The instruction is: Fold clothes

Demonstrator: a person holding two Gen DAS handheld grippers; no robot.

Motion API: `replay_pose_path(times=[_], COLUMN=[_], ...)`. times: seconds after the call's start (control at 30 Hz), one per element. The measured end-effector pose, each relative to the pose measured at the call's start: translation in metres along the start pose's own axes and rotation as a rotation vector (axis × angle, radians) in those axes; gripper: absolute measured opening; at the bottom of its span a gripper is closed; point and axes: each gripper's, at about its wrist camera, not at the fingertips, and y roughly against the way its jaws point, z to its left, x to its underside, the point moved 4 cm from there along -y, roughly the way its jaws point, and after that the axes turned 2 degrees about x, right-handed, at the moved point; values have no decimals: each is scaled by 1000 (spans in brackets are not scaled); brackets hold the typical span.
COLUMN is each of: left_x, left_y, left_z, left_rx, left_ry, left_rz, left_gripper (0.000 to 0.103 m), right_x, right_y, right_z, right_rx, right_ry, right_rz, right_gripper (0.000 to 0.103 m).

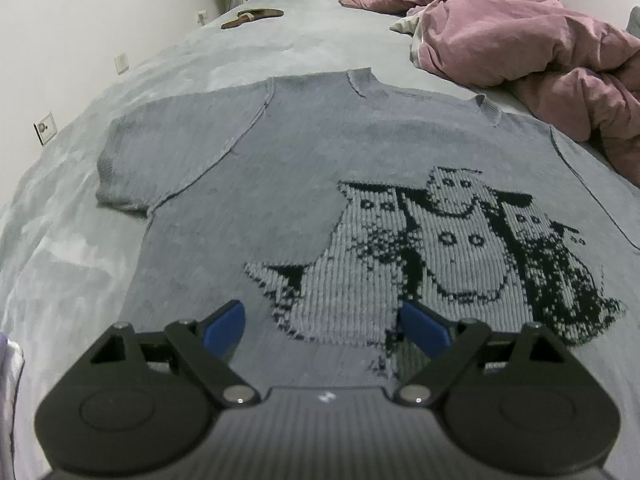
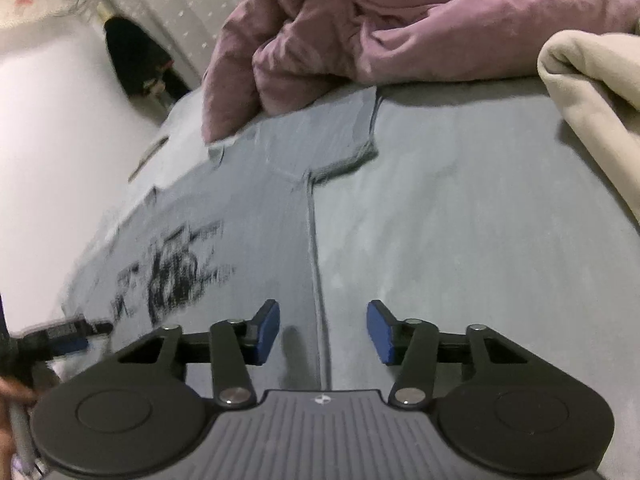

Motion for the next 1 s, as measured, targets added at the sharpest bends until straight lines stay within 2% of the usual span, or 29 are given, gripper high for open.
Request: replay_pose_path(times=[0.13,0.2,0.23,0.4,0.5,0.63,0.73,0.87,0.93,1.0], left_x=[7,10,11,21,29,35,38,40,40,40], left_y=[5,8,10,17,22,27,30,32,33,33], left_z=[6,9,11,13,14,17,20,25,25,25], left_rx=[-4,-3,-2,-5,2,7,18,34,36,36], left_ry=[-11,-9,-9,-26,-45,-55,-60,-45,-39,-37], left_rz=[3,3,3,4,-2,-4,3,11,10,9], left_gripper=[89,89,89,89,89,90,90,91,91,91], right_x=[18,26,30,34,35,31,30,34,36,39], right_y=[7,10,12,14,14,24,30,20,20,23], right_z=[9,14,15,13,13,9,11,7,9,13], right_rx=[11,14,14,4,14,59,99,117,108,88], right_ry=[74,109,118,101,105,72,94,89,97,105], right_rz=[5,8,8,5,-3,-44,-69,-45,-39,-31], right_gripper=[36,22,20,7,6,6,5,6,11,26])
